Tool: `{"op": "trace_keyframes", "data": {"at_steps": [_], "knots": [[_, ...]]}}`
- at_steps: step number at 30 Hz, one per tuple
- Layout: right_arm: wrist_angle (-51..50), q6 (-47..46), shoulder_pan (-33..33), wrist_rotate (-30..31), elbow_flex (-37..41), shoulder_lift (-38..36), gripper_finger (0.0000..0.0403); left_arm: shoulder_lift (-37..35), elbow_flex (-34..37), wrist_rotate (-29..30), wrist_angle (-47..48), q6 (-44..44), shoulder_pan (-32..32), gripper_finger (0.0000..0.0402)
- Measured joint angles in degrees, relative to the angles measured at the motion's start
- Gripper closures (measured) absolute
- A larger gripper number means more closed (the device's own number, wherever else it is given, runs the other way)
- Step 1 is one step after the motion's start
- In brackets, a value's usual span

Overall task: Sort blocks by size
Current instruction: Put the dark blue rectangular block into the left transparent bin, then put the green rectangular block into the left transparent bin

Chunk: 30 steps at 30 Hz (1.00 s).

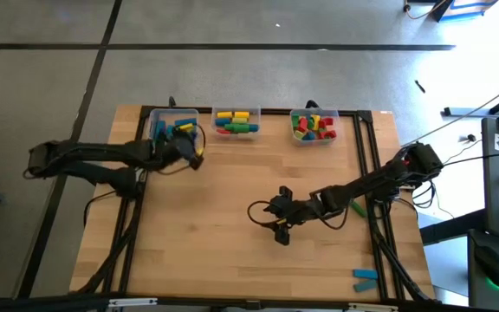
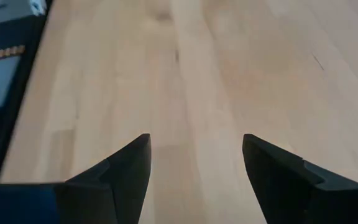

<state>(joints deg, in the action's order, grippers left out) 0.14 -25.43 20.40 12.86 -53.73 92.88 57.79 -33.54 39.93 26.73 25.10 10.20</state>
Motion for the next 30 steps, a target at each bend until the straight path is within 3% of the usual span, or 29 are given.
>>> {"op": "trace_keyframes", "data": {"at_steps": [5, 14, 20, 30], "knots": [[0.37, -0.75, 0.00, 0.64, 1.40, 0.00, 0.0155, 0.09, 0.00, -0.78, 0.58, -3.94, 11.83, 0.0298], [0.19, -1.31, 0.27, 0.92, 1.79, 0.00, 0.0155, 3.31, 0.31, -9.70, -0.78, -7.55, 27.94, 0.0298], [0.18, -1.28, 0.70, 1.21, 1.79, 0.00, 0.0155, 7.06, 0.31, -10.57, -0.82, -9.11, 31.60, 0.0286], [-0.48, -1.21, 0.68, 0.65, 1.79, 0.00, 0.0155, 7.37, 0.31, -10.61, -0.18, -11.65, 31.69, 0.0216]]}}
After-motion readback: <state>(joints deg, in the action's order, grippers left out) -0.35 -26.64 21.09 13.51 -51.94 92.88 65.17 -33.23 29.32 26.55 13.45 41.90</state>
